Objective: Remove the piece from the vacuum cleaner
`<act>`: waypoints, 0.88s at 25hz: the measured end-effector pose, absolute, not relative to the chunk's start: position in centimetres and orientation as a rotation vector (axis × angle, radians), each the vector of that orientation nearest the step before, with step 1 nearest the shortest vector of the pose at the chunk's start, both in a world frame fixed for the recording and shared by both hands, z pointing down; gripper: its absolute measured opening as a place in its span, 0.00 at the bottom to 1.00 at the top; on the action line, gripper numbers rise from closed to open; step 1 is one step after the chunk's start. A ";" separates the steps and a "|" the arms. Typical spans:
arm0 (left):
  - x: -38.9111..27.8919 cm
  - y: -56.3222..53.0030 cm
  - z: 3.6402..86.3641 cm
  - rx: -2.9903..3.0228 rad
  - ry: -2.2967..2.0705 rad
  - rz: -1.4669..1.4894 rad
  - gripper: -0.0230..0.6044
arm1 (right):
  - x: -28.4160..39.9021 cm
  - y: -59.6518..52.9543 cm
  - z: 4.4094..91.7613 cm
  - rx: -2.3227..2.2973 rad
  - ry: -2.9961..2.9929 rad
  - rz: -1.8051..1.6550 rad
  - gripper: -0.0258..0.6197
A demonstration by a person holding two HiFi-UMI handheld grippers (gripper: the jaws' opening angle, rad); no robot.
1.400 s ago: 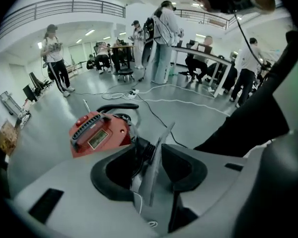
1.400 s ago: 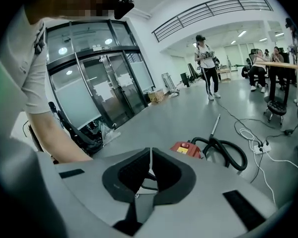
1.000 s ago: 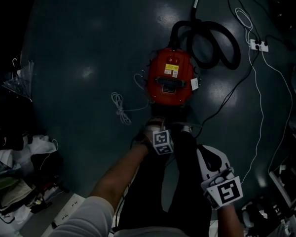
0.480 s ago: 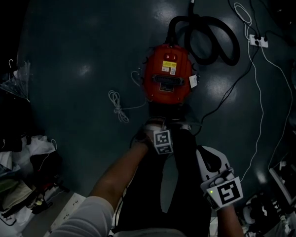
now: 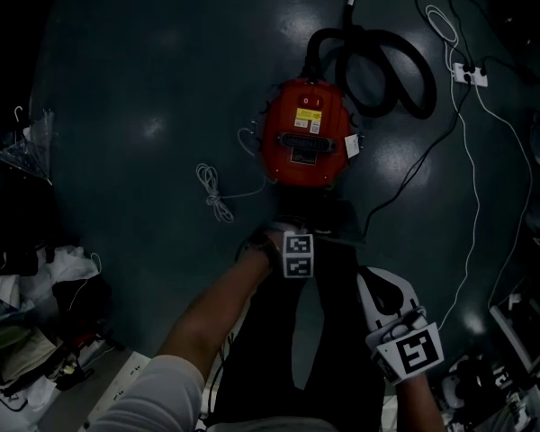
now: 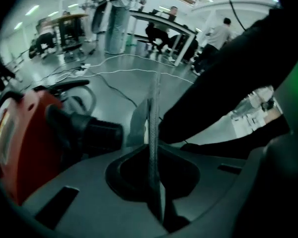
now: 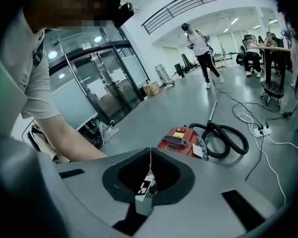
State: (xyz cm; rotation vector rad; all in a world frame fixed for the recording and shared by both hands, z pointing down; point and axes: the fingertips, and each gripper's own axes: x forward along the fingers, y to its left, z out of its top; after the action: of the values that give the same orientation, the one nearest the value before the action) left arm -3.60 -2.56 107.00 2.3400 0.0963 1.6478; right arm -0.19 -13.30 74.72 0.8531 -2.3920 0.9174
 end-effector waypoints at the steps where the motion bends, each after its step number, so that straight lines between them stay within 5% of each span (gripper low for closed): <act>1: -3.2 -1.6 106.9 2.346 0.131 1.639 0.08 | -0.1 -13.3 74.9 0.856 -2.390 0.919 0.07; 10: -3.9 -0.6 100.7 2.357 -0.120 1.510 0.08 | 0.7 -12.9 72.8 0.884 -2.385 0.896 0.07; 22: -5.2 1.6 72.2 2.545 -0.217 1.448 0.08 | 0.6 -7.0 57.3 0.992 -2.438 0.764 0.07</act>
State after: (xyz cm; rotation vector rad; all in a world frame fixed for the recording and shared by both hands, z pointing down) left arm -5.18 1.63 72.25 2.5447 -0.2168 1.4476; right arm 0.64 -6.97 57.32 0.9919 -2.4382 0.7636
